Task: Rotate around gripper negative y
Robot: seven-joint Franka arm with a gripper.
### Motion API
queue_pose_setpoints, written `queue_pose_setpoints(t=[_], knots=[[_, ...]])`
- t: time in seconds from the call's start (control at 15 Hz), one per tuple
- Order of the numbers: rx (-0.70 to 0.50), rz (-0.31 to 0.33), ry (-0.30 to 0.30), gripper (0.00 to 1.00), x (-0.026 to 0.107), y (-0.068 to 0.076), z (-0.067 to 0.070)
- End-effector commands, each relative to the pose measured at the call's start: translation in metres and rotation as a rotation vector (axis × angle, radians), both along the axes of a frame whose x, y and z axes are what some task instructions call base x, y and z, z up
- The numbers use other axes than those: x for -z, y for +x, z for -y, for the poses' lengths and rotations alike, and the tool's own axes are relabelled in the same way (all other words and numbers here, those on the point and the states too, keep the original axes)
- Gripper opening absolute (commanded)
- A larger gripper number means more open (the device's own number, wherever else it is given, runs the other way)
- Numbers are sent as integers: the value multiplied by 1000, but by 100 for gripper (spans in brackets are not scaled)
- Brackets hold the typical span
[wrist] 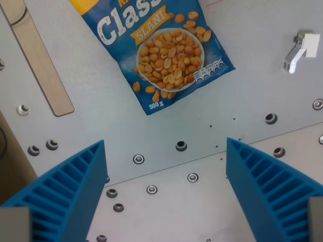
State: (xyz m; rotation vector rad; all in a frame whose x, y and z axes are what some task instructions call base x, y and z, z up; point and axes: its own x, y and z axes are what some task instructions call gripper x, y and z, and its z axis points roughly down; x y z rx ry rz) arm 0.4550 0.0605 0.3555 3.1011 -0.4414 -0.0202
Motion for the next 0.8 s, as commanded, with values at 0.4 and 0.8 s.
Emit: queue_pose_setpoints(t=[0.4,0.8], knots=[[1,-71,22,100,-3,-1,0],[2,-148,45,100,-3,-1,0]])
